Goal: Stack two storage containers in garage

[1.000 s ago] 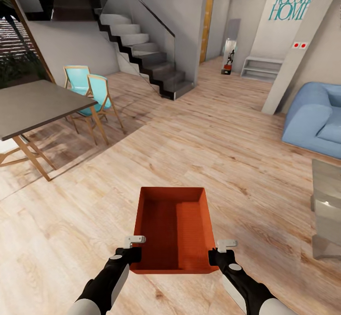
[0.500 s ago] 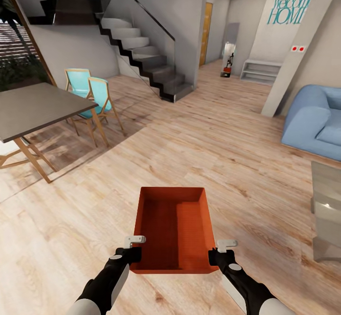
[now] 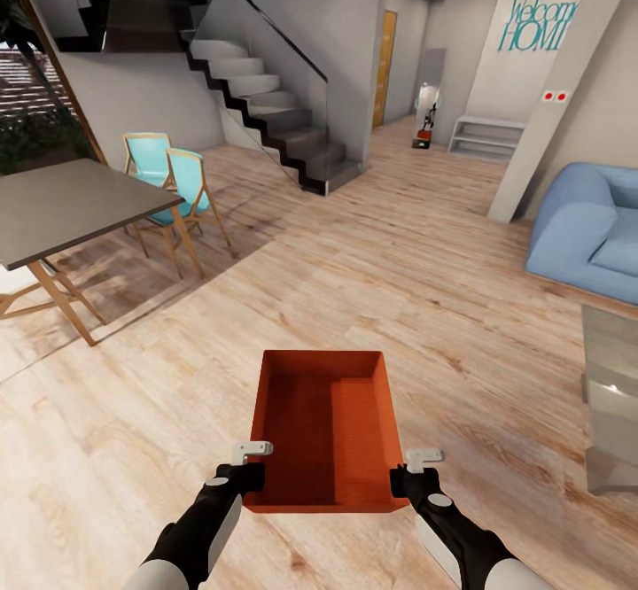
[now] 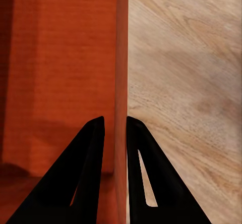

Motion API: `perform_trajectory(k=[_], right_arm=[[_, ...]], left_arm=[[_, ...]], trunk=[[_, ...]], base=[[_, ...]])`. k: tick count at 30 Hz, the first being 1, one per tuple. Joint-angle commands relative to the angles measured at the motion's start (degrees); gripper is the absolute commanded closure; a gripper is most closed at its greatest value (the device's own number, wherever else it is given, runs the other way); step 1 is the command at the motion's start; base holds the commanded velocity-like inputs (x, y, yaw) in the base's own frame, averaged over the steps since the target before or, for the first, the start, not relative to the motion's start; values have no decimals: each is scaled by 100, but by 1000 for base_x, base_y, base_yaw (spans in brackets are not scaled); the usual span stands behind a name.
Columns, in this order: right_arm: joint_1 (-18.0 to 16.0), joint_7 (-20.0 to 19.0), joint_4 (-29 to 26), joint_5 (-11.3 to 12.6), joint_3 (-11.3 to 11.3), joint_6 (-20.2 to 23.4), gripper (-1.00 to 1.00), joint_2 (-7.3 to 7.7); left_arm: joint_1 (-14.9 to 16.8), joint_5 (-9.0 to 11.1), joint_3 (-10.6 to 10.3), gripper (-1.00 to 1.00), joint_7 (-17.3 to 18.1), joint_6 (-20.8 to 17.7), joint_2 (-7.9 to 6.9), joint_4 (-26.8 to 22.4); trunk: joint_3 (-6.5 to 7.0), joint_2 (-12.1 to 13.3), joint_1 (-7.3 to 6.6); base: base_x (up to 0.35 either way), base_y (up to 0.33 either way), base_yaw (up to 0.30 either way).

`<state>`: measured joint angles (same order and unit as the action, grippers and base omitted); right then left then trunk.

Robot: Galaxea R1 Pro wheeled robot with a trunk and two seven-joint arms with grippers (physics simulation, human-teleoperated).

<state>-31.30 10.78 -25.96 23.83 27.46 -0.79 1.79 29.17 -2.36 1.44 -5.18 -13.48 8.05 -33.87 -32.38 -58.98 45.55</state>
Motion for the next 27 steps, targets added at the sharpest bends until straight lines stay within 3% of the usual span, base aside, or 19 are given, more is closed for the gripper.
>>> perform_trajectory(k=[1,27], right_arm=[[-7,12,-5,104,58,-8,100,215],[-7,12,-5,104,58,-8,100,218]], left_arm=[[1,25,-48,100,96,-32,-6,-15],[0,25,-48,100,96,-32,-6,-15]], trunk=[[-1,-4,0],[84,-4,0]], base=[[0,0,0],[0,0,0]])
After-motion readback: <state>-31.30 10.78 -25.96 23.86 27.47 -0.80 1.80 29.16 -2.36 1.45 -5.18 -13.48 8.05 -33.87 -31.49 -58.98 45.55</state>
